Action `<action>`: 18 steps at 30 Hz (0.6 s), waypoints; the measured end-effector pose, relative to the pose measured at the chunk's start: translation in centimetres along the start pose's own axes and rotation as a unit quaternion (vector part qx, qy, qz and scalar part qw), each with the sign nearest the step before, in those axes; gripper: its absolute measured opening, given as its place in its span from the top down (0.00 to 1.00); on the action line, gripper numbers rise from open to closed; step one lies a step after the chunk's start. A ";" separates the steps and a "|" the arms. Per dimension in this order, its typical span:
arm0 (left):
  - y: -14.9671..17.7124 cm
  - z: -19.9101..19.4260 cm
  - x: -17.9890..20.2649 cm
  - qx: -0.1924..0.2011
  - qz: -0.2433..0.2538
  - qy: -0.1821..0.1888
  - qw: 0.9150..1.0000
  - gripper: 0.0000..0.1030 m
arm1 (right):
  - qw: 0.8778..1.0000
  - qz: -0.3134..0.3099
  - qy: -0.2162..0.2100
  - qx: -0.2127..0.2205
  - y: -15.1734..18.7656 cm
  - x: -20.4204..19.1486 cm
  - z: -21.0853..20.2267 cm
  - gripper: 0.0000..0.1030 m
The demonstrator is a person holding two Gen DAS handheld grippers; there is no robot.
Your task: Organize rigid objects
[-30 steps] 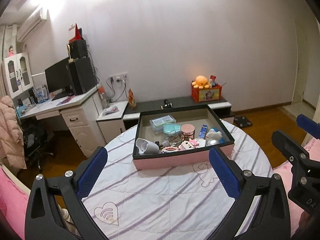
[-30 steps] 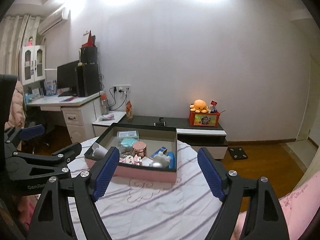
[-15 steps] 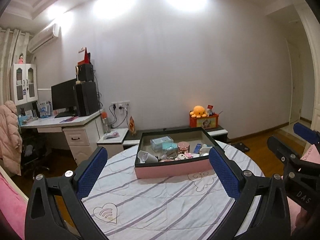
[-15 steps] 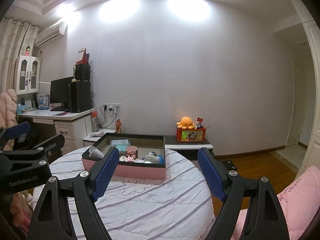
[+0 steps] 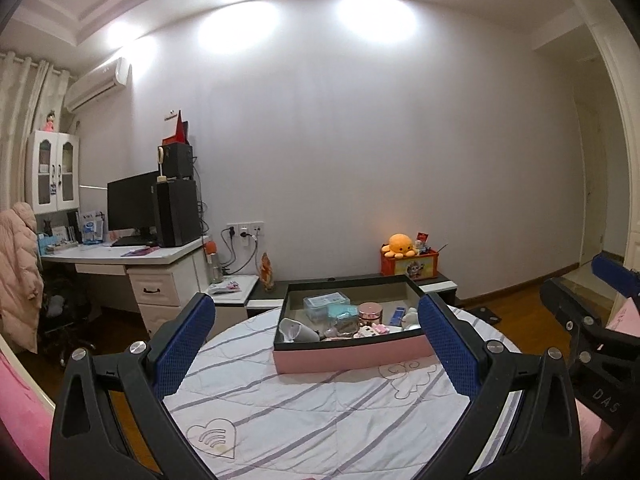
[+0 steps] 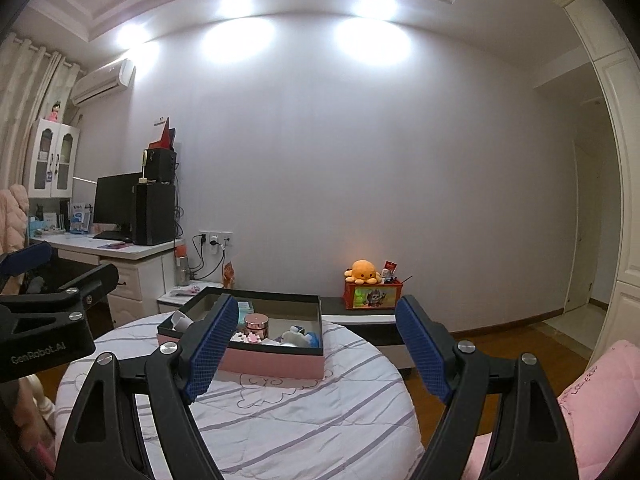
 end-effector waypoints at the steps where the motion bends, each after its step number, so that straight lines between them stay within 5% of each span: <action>1: 0.1 0.1 0.0 -0.001 -0.001 0.002 1.000 0.00 | 1.000 0.000 0.001 0.000 0.1 0.0 0.0 0.20; 18: 1.3 0.0 -0.6 0.002 -0.014 -0.017 1.000 0.00 | 1.000 0.003 -0.001 0.021 0.9 0.0 -0.9 0.20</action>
Point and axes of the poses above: each gripper's, at about its wrist camera, not at the fingertips, and z roughly the way its jaws point, x to its right, y to its underside, the point moved 1 cm from there along z, roughly the way its jaws point, and after that the axes turned 1 degree about -z, right-handed, at the moved point
